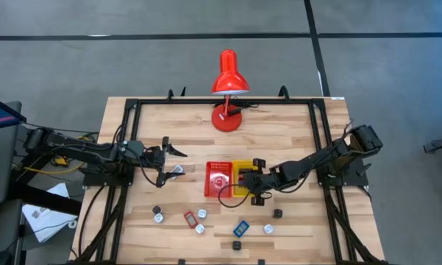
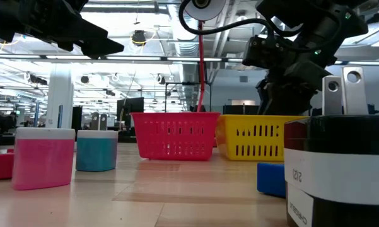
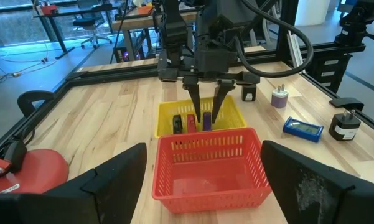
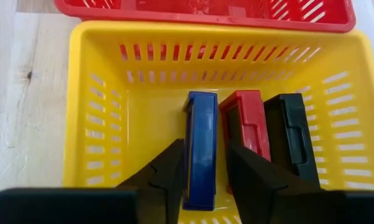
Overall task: Pick & Place Office items
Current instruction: Put the top blue digital timer into the yellow bin, then put the white digital timer into the yellow bin
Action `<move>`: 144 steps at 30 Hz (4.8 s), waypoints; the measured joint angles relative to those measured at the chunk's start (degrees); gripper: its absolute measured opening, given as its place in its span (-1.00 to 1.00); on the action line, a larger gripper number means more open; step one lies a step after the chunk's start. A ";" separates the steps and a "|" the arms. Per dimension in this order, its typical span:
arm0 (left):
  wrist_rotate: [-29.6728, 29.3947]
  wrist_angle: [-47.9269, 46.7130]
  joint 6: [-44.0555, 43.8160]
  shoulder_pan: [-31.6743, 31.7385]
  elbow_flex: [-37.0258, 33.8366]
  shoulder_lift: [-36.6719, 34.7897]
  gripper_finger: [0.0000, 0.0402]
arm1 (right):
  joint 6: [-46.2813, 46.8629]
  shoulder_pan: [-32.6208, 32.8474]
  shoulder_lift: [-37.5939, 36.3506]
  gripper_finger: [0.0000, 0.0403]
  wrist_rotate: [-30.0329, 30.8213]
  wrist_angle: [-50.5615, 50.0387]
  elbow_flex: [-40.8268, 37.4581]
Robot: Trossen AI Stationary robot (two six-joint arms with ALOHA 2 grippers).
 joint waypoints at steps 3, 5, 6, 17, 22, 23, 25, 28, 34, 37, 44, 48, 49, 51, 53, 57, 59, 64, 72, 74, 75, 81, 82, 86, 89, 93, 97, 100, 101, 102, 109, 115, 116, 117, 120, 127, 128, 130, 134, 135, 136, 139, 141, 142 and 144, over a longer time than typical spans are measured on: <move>-0.02 0.00 0.00 0.00 0.00 0.00 0.54 | 0.00 0.00 0.00 -0.36 -0.01 0.01 0.00; -0.01 0.00 0.00 0.00 0.00 0.00 0.54 | 0.00 0.00 -0.09 -0.32 0.00 0.01 0.00; -0.02 0.00 0.00 0.00 0.00 0.00 0.54 | -0.02 0.00 -0.37 -0.31 0.00 -0.12 0.00; -0.01 0.02 0.00 0.00 0.00 -0.01 0.54 | 1.38 -0.09 -10.88 -0.28 0.05 -0.51 0.02; -0.01 0.02 0.00 0.00 0.00 0.00 0.54 | 6.04 0.35 -13.51 -0.26 0.07 -4.74 0.04; -0.02 0.00 0.00 0.00 0.00 0.00 0.54 | 6.50 0.43 -13.53 -0.24 0.06 -5.32 0.04; 0.00 0.02 0.00 0.00 0.00 0.00 0.54 | 7.51 0.44 -13.53 -0.18 0.05 -5.52 0.04; 0.00 0.02 0.00 0.00 0.00 0.00 0.54 | 7.96 0.16 -13.01 -0.01 0.05 -5.63 0.04; -1.98 -0.84 -5.89 0.00 0.04 -0.02 0.54 | 7.96 -1.18 -13.14 0.26 0.05 -7.35 0.04; -7.72 -7.16 -13.65 0.02 0.09 -0.02 0.54 | 7.96 -1.63 -13.22 0.29 0.05 -7.42 0.04; -17.14 -27.00 -32.28 0.11 0.00 2.50 0.54 | 7.93 -3.08 -13.22 0.29 0.05 -7.48 0.04; -15.97 -27.19 -33.41 -0.14 0.02 7.81 0.54 | 7.95 -4.02 -13.20 0.29 0.03 -7.43 0.04; -15.74 -26.72 -33.32 -0.26 0.03 9.60 0.54 | 7.96 -4.18 -13.20 0.29 0.02 -7.47 0.04; -15.50 -26.56 -32.90 -0.31 0.05 13.20 0.54 | 7.95 -4.30 -13.21 0.29 0.03 -7.45 0.04; -15.49 -26.45 -33.04 -0.31 0.04 16.87 0.54 | 7.93 -4.24 -13.20 0.29 0.00 -7.48 0.04; -15.37 -25.32 -34.35 -0.33 0.20 21.94 0.54 | 7.93 -4.22 -13.20 0.29 -0.13 -7.58 0.04; -13.63 -24.12 -35.07 -0.31 0.24 23.02 0.54 | 7.93 -4.22 -13.20 0.29 -0.13 -7.63 0.04; -9.91 -22.52 -35.10 -0.29 0.18 23.09 0.54 | 7.93 -4.22 -13.20 0.29 -0.13 -7.72 0.04; -8.43 -22.54 -34.86 -0.31 -0.09 21.07 0.54 | 7.93 -4.20 -13.20 0.29 -0.13 -7.74 0.04; -7.31 -22.14 -35.39 -0.31 -0.09 20.36 0.54 | 7.93 -4.20 -13.20 0.29 -0.11 -7.74 0.04; -6.72 -22.17 -35.66 -0.31 -0.09 20.05 0.54 | 7.93 -4.20 -13.20 0.29 -0.13 -7.74 0.04; -5.40 -22.13 -36.98 -0.31 -0.07 19.39 0.54 | 7.93 -4.20 -13.20 0.29 -0.12 -7.74 0.04; -5.40 -22.12 -37.00 -0.31 -0.07 19.60 0.54 | 7.93 -4.20 -13.20 0.29 -0.13 -7.74 0.04; -5.40 -21.92 -37.05 -0.47 -0.04 20.65 0.54 | 7.93 -4.20 -13.20 0.29 -0.11 -7.74 0.04; -5.43 -21.97 -37.27 -1.63 -0.04 21.72 0.54 | 7.93 -4.20 -13.20 0.29 -0.13 -7.74 0.04; -5.62 -21.49 -37.49 -3.38 0.04 23.31 0.54 | 7.93 -4.20 -13.20 0.29 -0.13 -7.74 0.04; -7.24 -21.31 -37.40 -3.91 0.24 25.82 0.54 | 7.93 -4.20 -13.18 0.29 -0.13 -7.74 0.04; -7.58 -21.50 -37.32 -3.96 0.36 27.40 0.54 | 7.93 -4.20 -13.18 0.29 -0.13 -7.74 0.04; -7.58 -21.51 -37.03 -3.94 0.34 27.57 0.54 | 7.93 -4.20 -13.18 0.29 -0.13 -7.74 0.04; -7.61 -21.51 -36.70 -3.95 0.33 27.63 0.54 | 7.93 -4.20 -13.18 0.29 -0.13 -7.74 0.04; -7.85 -21.88 -33.92 -3.90 0.22 27.86 0.37 | 7.93 -4.20 -13.18 0.29 -0.13 -7.74 0.04; -8.18 -24.04 -33.42 -3.85 0.26 27.89 0.08 | 7.93 -4.20 -13.18 0.29 -0.13 -7.74 0.04; -8.24 -24.06 -32.80 -3.85 0.26 27.89 0.02 | 7.93 -4.20 -13.18 0.29 -0.13 -7.74 0.04; -8.22 -24.05 -32.02 -3.83 0.23 27.89 -0.04 | 7.93 -4.20 -13.18 0.29 -0.13 -7.73 0.04; -8.15 -23.43 -29.20 -3.83 0.13 27.89 -0.21 | 7.93 -4.20 -13.18 0.29 -0.13 -7.68 0.04; -8.55 -19.07 -24.11 -3.83 -0.17 27.76 -0.26 | 10.77 -4.26 -13.16 0.29 -0.95 -1.96 0.04; -8.56 -18.07 -23.38 -3.83 -0.21 27.78 -0.22 | 12.66 -4.55 -13.16 0.29 -2.36 -0.67 0.04; -8.50 -16.34 -21.75 -3.83 0.11 27.93 -0.15 | 16.86 -5.72 -13.16 0.29 -6.77 1.90 0.02; -8.12 -15.08 -16.64 -3.85 3.92 27.91 -0.14 | 21.50 -8.91 -13.16 0.29 -14.66 5.32 0.03; -8.34 -15.09 -15.11 -3.85 4.98 27.89 -0.17 | 21.48 -9.57 -13.16 0.29 -15.40 5.63 0.04; -8.52 -15.27 -13.68 -3.85 6.08 27.89 -0.21 | 21.49 -10.20 -13.16 0.29 -15.82 5.77 0.02; -8.75 -14.93 -9.32 -3.85 9.56 27.86 -0.37 | 21.48 -11.92 -13.16 0.29 -16.53 5.79 0.04; -10.00 -14.92 -6.40 -3.85 11.05 27.80 -0.48 | 21.84 -13.01 -13.16 0.29 -16.54 5.80 0.03; -10.52 -15.18 -5.57 -3.85 11.41 27.80 -0.54 | 22.26 -13.43 -13.16 0.29 -16.52 5.79 0.02; -11.00 -15.76 -5.31 -3.85 11.58 27.78 -0.63 | 22.48 -14.01 -13.16 0.29 -16.47 5.78 0.02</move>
